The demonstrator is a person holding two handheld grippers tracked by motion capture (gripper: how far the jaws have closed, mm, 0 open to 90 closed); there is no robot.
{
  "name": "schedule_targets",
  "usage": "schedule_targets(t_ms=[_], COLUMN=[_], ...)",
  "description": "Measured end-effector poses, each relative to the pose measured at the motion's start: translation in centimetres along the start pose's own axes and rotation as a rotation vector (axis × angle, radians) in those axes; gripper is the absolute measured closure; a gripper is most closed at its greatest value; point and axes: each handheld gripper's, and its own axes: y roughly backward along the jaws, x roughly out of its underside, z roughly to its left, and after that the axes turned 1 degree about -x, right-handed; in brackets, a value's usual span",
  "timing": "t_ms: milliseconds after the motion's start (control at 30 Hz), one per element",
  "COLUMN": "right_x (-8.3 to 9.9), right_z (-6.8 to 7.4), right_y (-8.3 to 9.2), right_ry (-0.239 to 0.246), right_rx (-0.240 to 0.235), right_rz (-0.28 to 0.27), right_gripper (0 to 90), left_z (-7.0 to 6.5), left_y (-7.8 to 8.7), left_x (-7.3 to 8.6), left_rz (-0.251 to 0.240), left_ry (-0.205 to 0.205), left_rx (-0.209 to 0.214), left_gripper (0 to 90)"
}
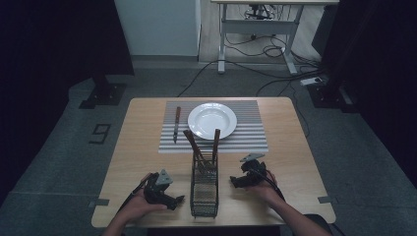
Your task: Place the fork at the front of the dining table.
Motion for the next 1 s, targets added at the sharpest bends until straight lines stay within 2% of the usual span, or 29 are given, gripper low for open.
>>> schedule_targets(t_ms=[133,233,433,600,767,900,1000], right_x=[0.0,-0.1,-0.3,-0.5,-0.6,-0.8,-1.0], right_z=[0.0,-0.1,0.1,0.4,0.6,0.5,0.3], right_y=[0.1,0.2,0.5,1.0,1.4,2.0,2.6], right_ry=[-0.008,-0.039,-0.064,-0.066,-0.066,-0.08,-0.088], right_rx=[0.0,0.007,-0.011,-0.001,-0.016,-0.013,-0.028], right_rz=[-0.002,0.006,-0.013,-0.046,-0.064,-0.11,-0.143], right_gripper=[7.4,6.7,6.7,5.5,5.4,5.0,5.0], left_z=[0.0,0.0,-0.1,0.0,0.0,0.0,0.0], left_y=[0.0,0.0,0.0,0.0,0.0,0.0,0.0], left_x=[0.0,0.0,0.1,0.0,0.0,0.0,0.0], left_rz=[0.0,0.0,-0.001,0.0,0.0,0.0,0.0], left_ry=[0.0,0.0,0.001,-0.004,-0.005,-0.004,-0.004], left_rx=[0.0,0.0,-0.002,0.002,0.003,0.003,0.003], left_gripper=[0.0,0.0,0.0,0.0,0.0,0.0,0.0])
